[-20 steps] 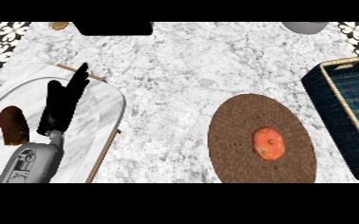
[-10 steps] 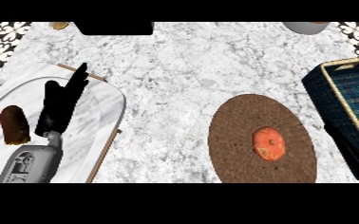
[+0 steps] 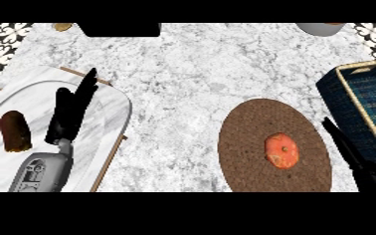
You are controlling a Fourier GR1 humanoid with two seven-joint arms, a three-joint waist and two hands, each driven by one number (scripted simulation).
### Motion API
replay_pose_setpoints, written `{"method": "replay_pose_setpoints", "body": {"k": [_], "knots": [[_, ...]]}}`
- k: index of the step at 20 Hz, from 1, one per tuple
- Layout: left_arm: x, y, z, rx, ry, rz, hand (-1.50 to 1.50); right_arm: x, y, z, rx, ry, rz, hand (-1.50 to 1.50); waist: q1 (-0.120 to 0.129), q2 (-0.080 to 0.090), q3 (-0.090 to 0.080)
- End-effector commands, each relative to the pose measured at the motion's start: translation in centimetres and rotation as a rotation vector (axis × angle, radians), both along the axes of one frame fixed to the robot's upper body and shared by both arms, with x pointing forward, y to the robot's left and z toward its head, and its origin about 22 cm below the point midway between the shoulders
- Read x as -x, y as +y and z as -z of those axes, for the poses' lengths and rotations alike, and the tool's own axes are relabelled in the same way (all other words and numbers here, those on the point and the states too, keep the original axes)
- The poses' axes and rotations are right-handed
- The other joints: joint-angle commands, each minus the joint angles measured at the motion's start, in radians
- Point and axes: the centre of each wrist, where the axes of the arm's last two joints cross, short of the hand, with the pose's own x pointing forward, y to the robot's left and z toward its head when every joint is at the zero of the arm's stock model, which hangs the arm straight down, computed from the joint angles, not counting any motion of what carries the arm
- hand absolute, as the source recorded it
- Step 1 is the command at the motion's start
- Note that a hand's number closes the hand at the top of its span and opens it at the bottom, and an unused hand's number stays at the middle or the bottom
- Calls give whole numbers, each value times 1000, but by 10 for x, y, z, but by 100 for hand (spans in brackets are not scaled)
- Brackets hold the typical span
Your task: Pick the squash from the placemat and place it in the basket
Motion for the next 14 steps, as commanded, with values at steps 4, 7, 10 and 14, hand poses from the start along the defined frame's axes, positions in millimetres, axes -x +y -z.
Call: {"method": "replay_pose_setpoints", "body": {"k": [4,7,10,14], "knots": [[-1,26,-4,4,-5,-1,0,-28,40,4,7,-7,-9,-150,2,0,0],[-7,6,13,0,1,-1,0,-28,34,11,13,20,-20,-150,-1,1,0],[-15,5,-15,9,19,13,0,-27,14,21,17,37,-19,-150,-1,0,0],[-3,-15,7,-18,-4,19,0,-45,38,24,2,72,-10,-150,2,0,0]]}}
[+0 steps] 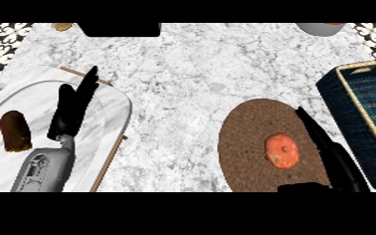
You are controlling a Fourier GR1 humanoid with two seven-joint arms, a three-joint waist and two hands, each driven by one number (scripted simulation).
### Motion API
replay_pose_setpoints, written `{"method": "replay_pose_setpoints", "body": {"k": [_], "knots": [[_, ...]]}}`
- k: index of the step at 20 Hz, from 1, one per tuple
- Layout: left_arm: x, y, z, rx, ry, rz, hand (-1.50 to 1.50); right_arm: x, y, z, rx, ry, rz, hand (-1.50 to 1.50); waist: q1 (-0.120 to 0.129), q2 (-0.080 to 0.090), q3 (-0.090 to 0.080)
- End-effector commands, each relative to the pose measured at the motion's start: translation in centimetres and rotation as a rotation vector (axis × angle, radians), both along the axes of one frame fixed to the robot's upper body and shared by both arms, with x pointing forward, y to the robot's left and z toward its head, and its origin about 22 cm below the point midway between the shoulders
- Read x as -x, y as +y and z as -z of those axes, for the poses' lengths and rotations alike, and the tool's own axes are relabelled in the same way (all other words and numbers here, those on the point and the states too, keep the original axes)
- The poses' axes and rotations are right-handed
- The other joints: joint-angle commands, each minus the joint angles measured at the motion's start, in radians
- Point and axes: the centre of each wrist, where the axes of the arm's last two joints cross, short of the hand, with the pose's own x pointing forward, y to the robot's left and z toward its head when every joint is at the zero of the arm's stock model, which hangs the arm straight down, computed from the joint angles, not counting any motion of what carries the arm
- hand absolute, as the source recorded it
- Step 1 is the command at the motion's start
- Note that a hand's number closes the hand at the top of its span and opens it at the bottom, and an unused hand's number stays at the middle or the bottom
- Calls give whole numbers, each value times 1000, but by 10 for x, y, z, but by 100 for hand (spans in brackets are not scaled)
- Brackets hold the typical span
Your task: Pick the squash from the placemat and place it in the basket
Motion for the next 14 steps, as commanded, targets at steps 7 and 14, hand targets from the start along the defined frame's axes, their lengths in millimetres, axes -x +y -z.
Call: {"method": "replay_pose_setpoints", "body": {"k": [7,14], "knots": [[11,10,-12,1,-11,-11,0,11,16,27,4,43,-8,-150,1,-1,0],[-15,-1,-7,10,6,-3,0,0,-1,47,-13,48,-12,-150,-3,1,0]]}}
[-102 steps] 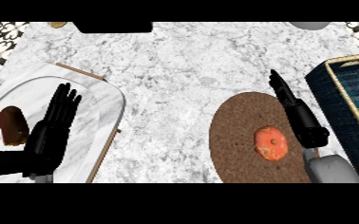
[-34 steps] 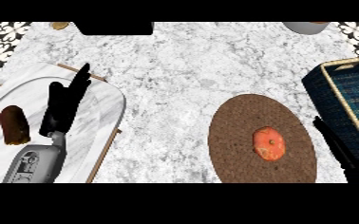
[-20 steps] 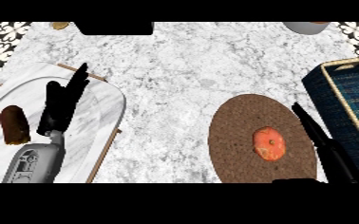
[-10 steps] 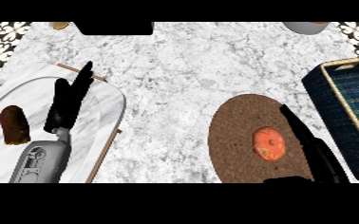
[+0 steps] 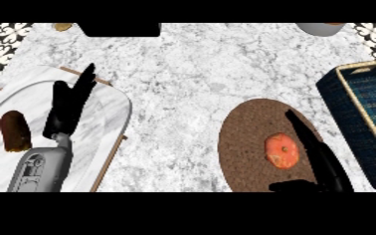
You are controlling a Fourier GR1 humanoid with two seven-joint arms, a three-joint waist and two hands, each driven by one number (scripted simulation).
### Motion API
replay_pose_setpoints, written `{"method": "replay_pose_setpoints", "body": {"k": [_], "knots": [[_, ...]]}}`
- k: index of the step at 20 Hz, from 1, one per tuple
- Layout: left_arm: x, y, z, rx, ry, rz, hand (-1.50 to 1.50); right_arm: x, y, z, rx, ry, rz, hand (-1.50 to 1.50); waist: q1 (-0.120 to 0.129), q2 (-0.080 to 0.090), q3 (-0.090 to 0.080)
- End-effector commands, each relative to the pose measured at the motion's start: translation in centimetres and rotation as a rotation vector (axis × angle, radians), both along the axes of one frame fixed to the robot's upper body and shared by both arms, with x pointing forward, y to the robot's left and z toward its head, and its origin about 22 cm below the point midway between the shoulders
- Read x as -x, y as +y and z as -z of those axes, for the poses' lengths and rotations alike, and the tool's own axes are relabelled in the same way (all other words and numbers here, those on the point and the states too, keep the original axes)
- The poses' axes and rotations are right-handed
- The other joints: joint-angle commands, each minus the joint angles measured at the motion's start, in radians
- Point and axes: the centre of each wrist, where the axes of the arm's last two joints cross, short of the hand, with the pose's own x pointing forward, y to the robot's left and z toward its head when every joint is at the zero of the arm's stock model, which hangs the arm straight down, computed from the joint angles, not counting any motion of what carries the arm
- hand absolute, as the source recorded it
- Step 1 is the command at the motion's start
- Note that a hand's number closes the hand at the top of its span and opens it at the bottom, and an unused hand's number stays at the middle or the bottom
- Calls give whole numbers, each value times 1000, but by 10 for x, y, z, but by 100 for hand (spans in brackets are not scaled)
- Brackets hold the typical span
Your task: Pick the squash from the placemat and place it in the basket
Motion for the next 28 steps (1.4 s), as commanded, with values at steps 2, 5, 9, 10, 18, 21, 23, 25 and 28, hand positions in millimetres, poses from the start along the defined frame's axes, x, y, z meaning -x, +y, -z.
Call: {"method": "replay_pose_setpoints", "body": {"k": [2,5,9,10,18,21,23,25,28], "knots": [[3,-9,-2,3,5,0,0,-16,-16,18,52,26,-27,150,3,0,0],[9,0,1,-1,2,-8,0,-12,-6,16,133,-47,-44,150,2,0,0],[5,17,9,2,-3,9,0,-10,5,16,188,-101,-43,150,0,0,0],[14,12,4,4,-2,16,0,-11,20,27,206,-115,-54,150,3,0,0],[7,1,10,-12,3,18,0,-30,61,-37,731,143,-145,150,18,-2,-6],[10,6,-1,-2,-2,25,0,-26,93,-62,787,123,-156,150,11,-4,-2],[10,-7,1,5,5,16,0,-26,87,-77,814,105,-196,150,4,-3,-1],[5,13,-12,-16,0,-5,0,-30,99,-87,775,38,-175,150,4,-1,0],[17,10,17,-7,16,-13,0,-7,111,-126,486,25,-159,150,-7,-4,-1]]}}
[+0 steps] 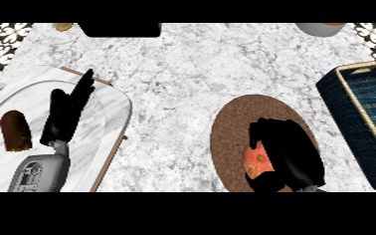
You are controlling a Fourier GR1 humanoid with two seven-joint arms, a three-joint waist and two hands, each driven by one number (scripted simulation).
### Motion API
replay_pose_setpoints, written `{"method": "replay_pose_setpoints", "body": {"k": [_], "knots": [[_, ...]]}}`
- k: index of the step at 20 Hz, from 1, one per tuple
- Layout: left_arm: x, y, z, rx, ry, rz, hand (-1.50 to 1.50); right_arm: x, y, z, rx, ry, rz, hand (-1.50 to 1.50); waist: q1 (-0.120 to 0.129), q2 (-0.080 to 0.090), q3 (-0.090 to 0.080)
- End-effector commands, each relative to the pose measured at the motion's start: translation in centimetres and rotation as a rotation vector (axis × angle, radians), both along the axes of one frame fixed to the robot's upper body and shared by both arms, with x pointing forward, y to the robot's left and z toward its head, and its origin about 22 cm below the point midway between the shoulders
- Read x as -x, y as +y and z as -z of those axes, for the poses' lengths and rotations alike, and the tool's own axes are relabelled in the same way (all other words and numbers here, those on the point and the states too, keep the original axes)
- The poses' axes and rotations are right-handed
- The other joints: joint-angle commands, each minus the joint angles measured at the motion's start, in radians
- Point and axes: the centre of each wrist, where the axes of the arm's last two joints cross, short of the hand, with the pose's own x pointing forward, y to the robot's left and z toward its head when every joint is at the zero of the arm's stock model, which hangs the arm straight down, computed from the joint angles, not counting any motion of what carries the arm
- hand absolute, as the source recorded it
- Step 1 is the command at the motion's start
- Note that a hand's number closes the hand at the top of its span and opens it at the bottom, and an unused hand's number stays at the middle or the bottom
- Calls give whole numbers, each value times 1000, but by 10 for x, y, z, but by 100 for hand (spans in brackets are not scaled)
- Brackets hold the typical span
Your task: Pick the squash from the placemat and place it in the basket
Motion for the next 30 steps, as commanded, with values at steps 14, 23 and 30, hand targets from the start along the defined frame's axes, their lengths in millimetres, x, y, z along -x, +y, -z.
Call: {"method": "replay_pose_setpoints", "body": {"k": [14,23,30], "knots": [[-5,9,-18,2,-9,11,0,62,-6,-160,-631,-376,98,150,5,-7,0],[-6,1,0,-2,16,-11,0,14,-10,-236,-671,-444,184,150,-12,-7,-1],[-9,2,0,-11,2,-28,0,-13,-36,-273,-420,-477,331,150,-34,-10,-2]]}}
